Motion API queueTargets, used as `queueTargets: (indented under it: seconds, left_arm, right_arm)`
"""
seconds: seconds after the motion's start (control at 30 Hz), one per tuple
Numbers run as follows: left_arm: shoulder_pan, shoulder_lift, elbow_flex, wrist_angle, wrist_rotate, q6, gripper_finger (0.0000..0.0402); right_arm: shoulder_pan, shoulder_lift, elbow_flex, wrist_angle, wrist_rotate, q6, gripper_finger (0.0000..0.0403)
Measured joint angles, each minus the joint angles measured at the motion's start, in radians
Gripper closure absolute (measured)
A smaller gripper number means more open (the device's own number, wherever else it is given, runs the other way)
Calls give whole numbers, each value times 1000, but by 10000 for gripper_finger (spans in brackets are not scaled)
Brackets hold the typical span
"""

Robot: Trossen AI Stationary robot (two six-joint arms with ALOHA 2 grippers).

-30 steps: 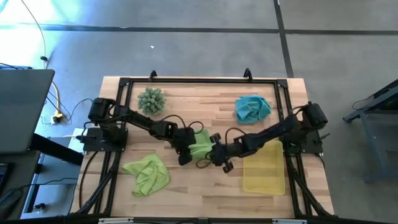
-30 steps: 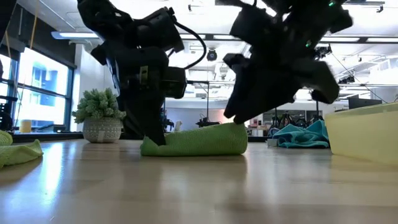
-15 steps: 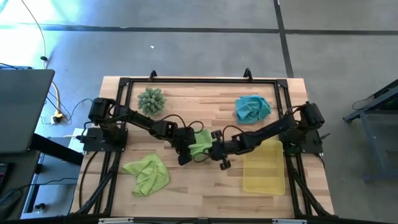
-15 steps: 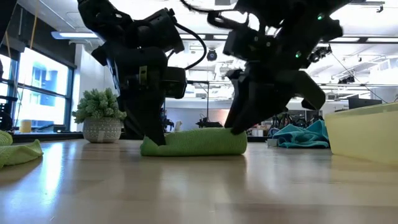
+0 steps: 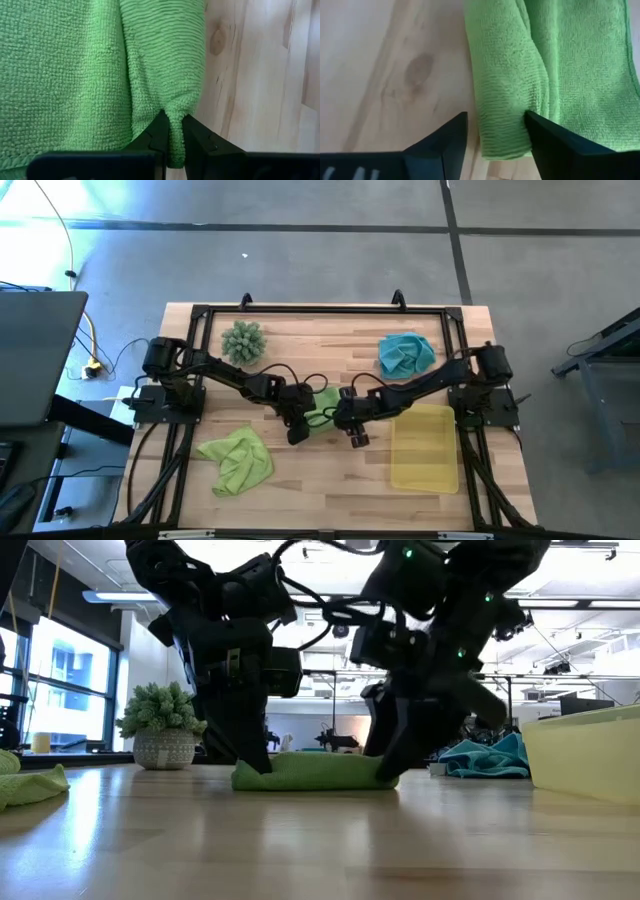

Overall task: Roll microfiber towels into tight, uniform cylinder then place into a basket
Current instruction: Roll the green cloth

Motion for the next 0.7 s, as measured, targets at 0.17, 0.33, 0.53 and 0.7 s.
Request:
queueTargets:
  seconds: [0.17, 0.33, 0.53, 0.7]
  left_arm:
    - [1, -37, -3, -10, -24, -5, 377]
    - [3, -104, -4, -31, -57, -5, 357]
    - [2, -160, -3, -128, -88, 25, 314]
    - [-4, -197, -3, -174, -93, 81, 283]
  right_arm:
    - [-18, 13, 1, -11, 0, 50, 218]
    - [-40, 12, 3, -49, -2, 128, 258]
    - [-48, 10, 4, -85, -14, 184, 338]
    - [-56, 9, 3, -111, -84, 245, 392]
